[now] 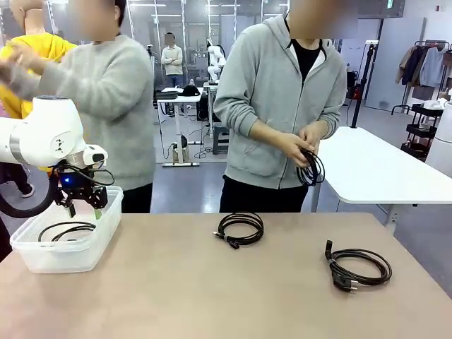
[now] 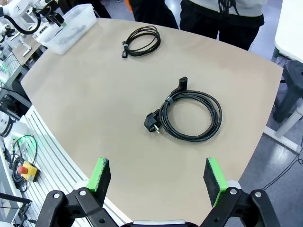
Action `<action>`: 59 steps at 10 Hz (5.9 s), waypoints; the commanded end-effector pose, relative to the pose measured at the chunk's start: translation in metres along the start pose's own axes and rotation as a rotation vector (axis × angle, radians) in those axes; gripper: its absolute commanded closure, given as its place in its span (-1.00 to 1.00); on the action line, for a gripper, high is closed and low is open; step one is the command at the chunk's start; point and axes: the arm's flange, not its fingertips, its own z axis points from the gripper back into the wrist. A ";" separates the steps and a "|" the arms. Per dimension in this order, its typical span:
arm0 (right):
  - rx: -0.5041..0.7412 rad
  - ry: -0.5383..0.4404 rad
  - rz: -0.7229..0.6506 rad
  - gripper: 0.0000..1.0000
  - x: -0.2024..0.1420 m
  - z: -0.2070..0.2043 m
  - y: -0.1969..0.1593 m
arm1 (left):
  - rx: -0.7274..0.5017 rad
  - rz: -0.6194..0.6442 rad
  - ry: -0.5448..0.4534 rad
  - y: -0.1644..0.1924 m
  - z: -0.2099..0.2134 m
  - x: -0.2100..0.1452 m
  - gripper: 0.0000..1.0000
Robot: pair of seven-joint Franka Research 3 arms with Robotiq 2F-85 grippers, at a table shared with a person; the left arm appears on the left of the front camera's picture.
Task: Organize and store the cables.
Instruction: Place the Power Cable into the Organizing box.
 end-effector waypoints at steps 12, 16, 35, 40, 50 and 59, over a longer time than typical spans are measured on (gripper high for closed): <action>0.009 -0.013 0.016 -1.00 0.001 0.000 -0.001 | 0.000 0.001 -0.002 0.001 0.002 0.000 -1.00; 0.009 -0.013 0.016 -1.00 0.001 0.000 -0.001 | 0.000 0.001 -0.002 0.001 0.002 0.000 -1.00; 0.009 -0.013 0.016 -1.00 0.001 0.000 -0.001 | -0.383 -0.906 -0.623 0.065 0.093 -0.236 -1.00; -0.250 0.311 0.042 -1.00 0.070 -0.095 0.042 | -0.383 -0.906 -0.623 0.065 0.093 -0.236 -1.00; -0.347 0.487 -0.046 -1.00 0.095 -0.257 0.045 | -0.383 -0.906 -0.623 0.065 0.093 -0.236 -1.00; -0.464 0.568 -0.234 -1.00 0.078 -0.311 0.034 | -0.383 -0.906 -0.623 0.065 0.093 -0.236 -1.00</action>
